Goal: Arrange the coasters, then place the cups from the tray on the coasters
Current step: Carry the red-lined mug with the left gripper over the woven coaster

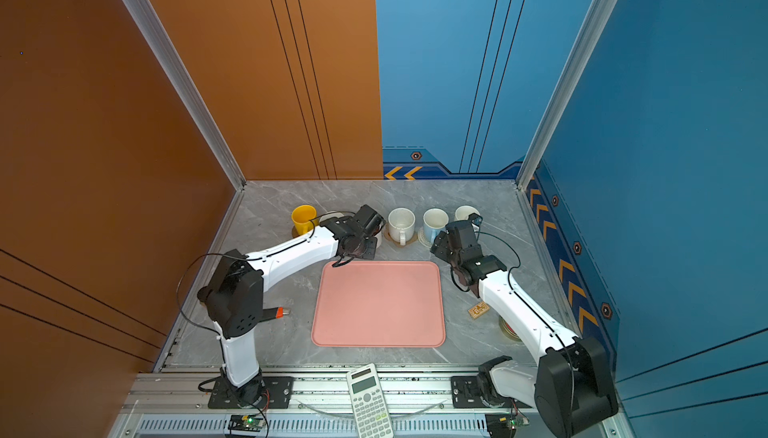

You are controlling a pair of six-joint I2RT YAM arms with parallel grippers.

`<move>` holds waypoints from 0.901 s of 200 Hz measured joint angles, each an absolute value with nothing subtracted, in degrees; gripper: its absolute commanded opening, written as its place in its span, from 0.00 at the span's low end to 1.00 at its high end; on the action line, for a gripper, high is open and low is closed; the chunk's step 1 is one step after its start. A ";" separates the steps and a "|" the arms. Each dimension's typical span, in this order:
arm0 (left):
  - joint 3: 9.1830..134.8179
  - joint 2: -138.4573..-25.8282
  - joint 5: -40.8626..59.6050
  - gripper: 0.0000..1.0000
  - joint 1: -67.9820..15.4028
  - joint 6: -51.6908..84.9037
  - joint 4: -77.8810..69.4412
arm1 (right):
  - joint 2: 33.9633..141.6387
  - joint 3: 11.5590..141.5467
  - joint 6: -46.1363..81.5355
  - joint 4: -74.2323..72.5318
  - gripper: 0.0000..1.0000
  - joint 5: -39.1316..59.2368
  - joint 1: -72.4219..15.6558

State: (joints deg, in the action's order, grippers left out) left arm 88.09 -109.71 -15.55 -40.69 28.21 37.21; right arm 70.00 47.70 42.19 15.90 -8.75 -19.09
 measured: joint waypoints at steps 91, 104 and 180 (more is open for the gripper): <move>94.13 -115.98 -15.68 0.00 -38.54 27.11 37.04 | 70.87 47.75 41.93 15.90 0.80 -7.66 -18.13; 94.67 -116.64 -15.81 0.00 -38.26 26.92 37.01 | 70.98 47.75 41.93 15.90 0.80 -7.49 -18.00; 97.36 -119.09 -16.23 0.00 -36.77 26.79 37.01 | 71.31 47.75 41.82 15.88 0.80 -7.22 -17.58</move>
State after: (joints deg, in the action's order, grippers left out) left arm 97.36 -119.09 -16.23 -36.77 26.79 37.01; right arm 71.31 47.75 41.82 15.88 -7.22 -17.58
